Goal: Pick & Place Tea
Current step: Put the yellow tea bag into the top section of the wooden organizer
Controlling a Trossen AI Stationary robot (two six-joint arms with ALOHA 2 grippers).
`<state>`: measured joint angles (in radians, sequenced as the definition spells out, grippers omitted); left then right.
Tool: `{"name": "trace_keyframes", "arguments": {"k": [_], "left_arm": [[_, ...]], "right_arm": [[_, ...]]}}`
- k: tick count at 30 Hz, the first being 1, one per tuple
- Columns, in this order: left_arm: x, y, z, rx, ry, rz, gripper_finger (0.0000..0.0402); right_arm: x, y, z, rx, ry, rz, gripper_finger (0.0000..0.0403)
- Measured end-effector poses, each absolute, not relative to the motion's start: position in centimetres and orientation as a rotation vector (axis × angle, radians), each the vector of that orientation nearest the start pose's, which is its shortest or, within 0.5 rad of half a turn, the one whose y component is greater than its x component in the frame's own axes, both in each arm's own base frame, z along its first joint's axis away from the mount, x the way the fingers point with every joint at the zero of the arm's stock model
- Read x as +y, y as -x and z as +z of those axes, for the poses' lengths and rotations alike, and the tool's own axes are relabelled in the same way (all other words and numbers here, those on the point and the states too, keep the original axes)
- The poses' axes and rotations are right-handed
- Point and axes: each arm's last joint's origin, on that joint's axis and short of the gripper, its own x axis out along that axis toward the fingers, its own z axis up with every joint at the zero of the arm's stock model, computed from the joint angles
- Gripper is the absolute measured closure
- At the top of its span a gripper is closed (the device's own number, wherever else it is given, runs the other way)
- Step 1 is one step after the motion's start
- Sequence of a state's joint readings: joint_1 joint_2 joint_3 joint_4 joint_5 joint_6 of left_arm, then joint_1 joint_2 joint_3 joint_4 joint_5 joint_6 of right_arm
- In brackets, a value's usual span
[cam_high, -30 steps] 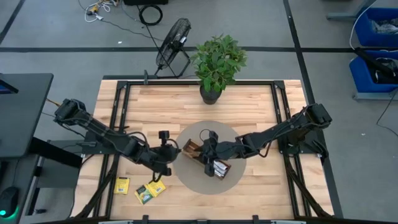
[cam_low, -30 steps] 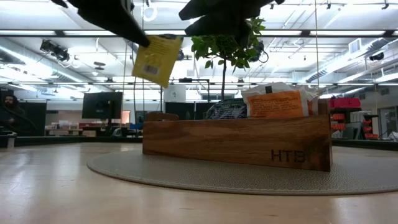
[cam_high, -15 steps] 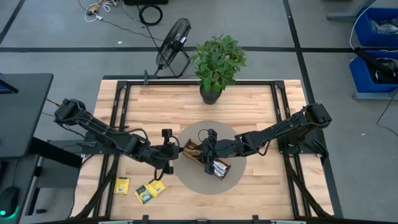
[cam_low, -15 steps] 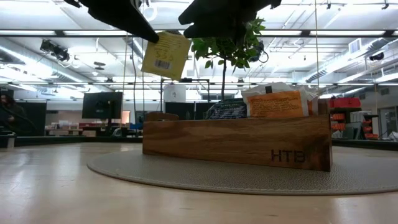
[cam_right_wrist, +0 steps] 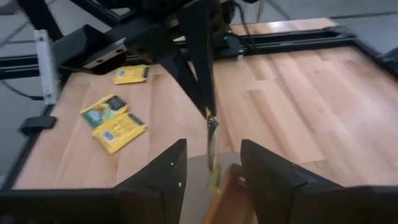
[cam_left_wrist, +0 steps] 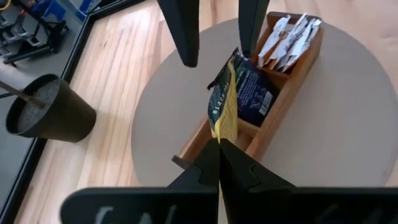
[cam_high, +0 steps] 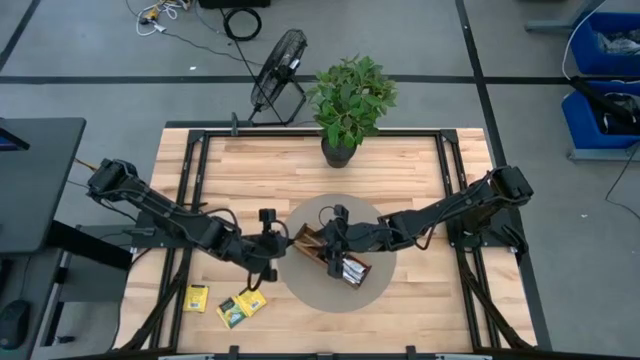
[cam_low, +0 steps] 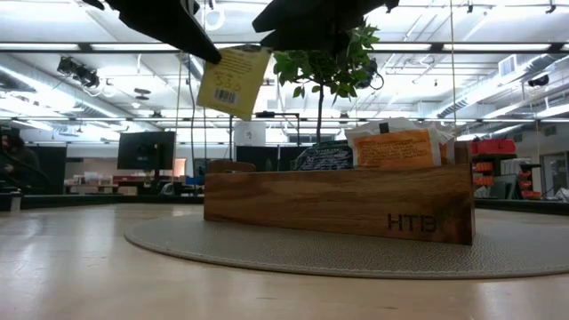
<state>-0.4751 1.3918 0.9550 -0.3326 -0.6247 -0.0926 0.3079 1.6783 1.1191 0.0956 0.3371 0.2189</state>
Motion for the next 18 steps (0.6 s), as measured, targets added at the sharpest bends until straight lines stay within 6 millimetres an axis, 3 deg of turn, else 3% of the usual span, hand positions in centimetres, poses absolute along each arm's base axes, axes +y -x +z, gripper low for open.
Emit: {"name": "trace_keyframes", "arguments": {"k": [12,18], "left_arm": [[-11.75,-26.55,25.48,0.599,-0.338,0.153,0.0400],[-11.78,-26.67,25.63,0.582,-0.330,0.153,0.0400]], "right_arm": [[9.93,-35.90,24.25,0.459,-0.121,-0.061,0.0250],[9.52,-36.02,24.12,0.488,-0.186,0.007,0.0328]]}}
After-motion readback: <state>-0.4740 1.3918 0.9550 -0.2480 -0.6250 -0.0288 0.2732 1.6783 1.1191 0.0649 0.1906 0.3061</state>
